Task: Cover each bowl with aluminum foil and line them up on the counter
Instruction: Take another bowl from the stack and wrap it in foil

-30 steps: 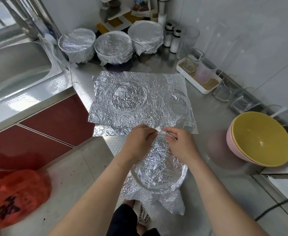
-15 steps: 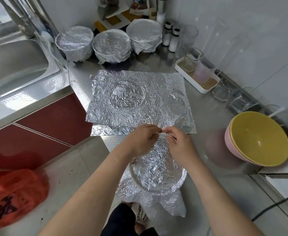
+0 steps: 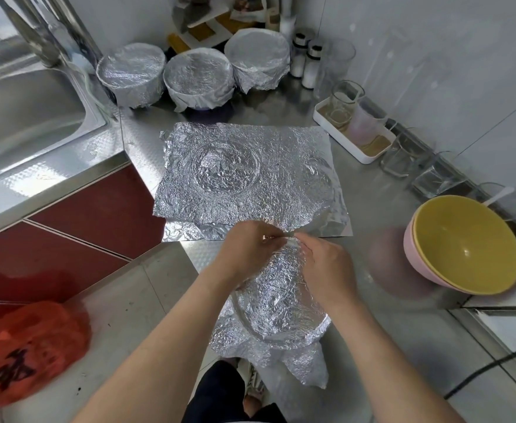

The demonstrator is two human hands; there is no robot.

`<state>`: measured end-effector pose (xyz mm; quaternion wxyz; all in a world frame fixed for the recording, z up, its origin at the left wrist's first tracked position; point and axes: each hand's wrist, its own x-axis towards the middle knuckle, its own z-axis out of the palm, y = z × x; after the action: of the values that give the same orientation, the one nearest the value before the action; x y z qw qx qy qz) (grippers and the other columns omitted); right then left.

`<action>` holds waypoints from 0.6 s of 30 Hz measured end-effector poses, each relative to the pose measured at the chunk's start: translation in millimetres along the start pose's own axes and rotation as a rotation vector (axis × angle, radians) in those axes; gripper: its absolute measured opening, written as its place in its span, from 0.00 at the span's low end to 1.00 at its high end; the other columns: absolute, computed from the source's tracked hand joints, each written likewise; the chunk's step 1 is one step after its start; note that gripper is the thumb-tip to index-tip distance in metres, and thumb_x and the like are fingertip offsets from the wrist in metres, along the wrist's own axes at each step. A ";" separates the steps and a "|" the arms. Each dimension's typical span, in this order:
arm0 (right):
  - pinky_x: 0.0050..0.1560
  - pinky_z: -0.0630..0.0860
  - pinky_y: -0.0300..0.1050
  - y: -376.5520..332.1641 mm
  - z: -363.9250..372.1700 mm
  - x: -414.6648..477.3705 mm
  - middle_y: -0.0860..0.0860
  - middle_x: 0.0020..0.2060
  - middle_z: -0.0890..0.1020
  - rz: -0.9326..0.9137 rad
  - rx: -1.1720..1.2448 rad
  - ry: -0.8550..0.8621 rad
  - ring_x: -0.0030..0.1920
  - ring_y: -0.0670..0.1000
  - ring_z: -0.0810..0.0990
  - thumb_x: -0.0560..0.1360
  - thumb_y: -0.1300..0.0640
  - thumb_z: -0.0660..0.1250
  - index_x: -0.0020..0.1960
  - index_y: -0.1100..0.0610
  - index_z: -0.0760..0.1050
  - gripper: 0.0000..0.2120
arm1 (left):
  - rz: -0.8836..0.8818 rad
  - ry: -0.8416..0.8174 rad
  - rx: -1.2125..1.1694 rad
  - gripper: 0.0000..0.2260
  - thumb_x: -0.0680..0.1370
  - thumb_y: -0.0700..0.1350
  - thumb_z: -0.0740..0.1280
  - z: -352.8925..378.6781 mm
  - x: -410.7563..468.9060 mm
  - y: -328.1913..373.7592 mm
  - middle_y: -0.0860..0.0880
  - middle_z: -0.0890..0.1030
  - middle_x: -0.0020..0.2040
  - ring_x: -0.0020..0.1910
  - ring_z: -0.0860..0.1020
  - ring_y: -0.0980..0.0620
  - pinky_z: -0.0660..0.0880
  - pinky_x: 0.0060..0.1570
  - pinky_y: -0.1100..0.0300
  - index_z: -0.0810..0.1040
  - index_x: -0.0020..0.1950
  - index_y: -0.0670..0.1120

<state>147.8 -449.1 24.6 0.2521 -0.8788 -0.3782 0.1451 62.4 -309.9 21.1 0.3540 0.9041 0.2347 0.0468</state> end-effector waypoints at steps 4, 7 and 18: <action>0.52 0.72 0.48 -3.1 -1.8 -1.9 0.56 0.55 0.82 0.015 0.005 -0.018 0.55 0.57 0.80 0.80 0.64 0.59 0.63 0.60 0.76 0.14 | 0.101 0.062 0.015 0.09 0.79 0.42 0.67 1.1 -6.5 -4.8 0.47 0.83 0.54 0.50 0.80 0.49 0.74 0.51 0.60 0.83 0.58 0.44; 0.65 0.62 0.39 -9.3 -5.0 2.5 0.53 0.69 0.73 0.039 0.037 -0.098 0.68 0.52 0.70 0.83 0.57 0.56 0.73 0.60 0.67 0.19 | 0.034 0.174 0.061 0.11 0.79 0.44 0.67 3.3 -15.2 -9.4 0.48 0.82 0.58 0.56 0.78 0.48 0.71 0.54 0.60 0.82 0.60 0.45; 0.34 0.65 0.46 -5.1 11.1 1.7 0.56 0.39 0.84 0.011 -0.092 0.031 0.40 0.60 0.80 0.81 0.60 0.60 0.52 0.59 0.80 0.10 | -0.101 0.285 -0.012 0.08 0.78 0.42 0.69 11.0 -29.0 -4.6 0.46 0.84 0.48 0.44 0.81 0.48 0.69 0.44 0.65 0.85 0.54 0.42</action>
<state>141.0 -441.2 18.1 0.2162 -0.8937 -0.3758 0.1152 37.7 -327.0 12.3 0.3242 0.8734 0.3272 0.1581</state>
